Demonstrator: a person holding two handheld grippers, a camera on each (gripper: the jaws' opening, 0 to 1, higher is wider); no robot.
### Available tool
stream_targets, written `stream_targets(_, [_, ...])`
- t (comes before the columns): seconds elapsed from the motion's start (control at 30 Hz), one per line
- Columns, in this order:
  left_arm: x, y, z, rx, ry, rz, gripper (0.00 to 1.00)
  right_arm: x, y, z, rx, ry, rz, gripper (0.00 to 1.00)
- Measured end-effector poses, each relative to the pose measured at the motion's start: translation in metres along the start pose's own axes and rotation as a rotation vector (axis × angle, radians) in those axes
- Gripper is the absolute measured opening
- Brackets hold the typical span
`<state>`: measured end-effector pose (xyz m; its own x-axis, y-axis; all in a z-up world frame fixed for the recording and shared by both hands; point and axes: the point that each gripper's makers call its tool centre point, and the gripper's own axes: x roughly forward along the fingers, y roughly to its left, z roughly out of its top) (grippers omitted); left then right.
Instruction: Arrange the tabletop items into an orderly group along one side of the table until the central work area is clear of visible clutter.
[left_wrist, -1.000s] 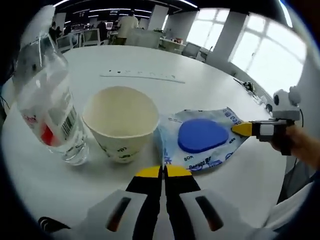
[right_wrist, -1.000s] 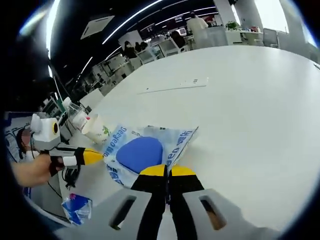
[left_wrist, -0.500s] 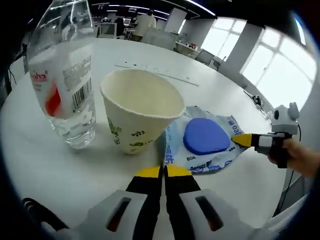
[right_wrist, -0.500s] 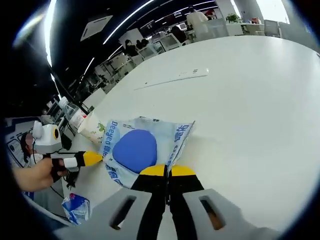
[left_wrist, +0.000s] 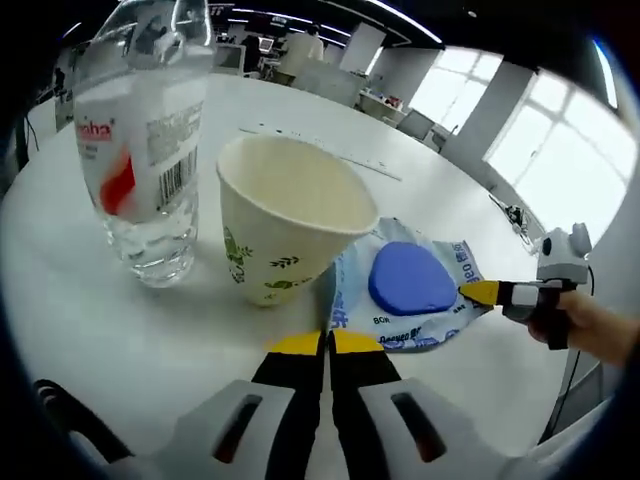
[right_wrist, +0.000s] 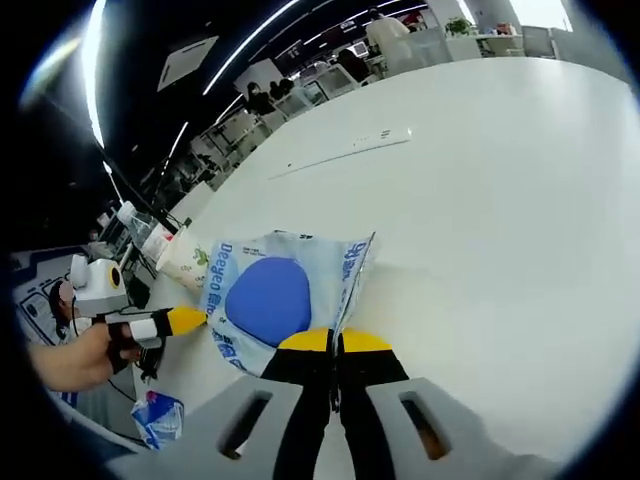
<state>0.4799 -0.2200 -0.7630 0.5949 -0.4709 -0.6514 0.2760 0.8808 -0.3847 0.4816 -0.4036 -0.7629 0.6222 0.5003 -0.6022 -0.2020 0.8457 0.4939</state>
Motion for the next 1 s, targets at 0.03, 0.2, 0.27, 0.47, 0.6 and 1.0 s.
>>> stream_targets(0.03, [0.0, 0.0, 0.0, -0.004, 0.0, 0.001, 0.0, 0.0, 0.0, 0.0, 0.002, 0.001, -0.003, 0.0])
stream_targets(0.2, [0.0, 0.0, 0.0, -0.006, -0.001, 0.006, 0.0, 0.0, 0.001, 0.001, 0.008, -0.007, -0.016, 0.01])
stream_targets(0.27, [0.0, 0.001, 0.0, -0.009, 0.0, 0.013, 0.0, -0.002, 0.003, 0.0, -0.005, -0.011, -0.02, 0.03])
stream_targets(0.47, [0.0, 0.001, 0.0, -0.017, 0.0, 0.023, 0.0, -0.008, 0.005, -0.002, -0.09, -0.024, -0.033, 0.17])
stream_targets(0.6, [0.0, 0.001, 0.0, -0.044, -0.002, 0.025, 0.0, -0.017, 0.008, -0.006, -0.129, -0.042, -0.046, 0.32])
stream_targets(1.0, [-0.021, 0.003, 0.017, 0.117, -0.057, 0.021, 0.43, -0.059, 0.024, -0.019, -0.128, -0.118, 0.029, 0.51])
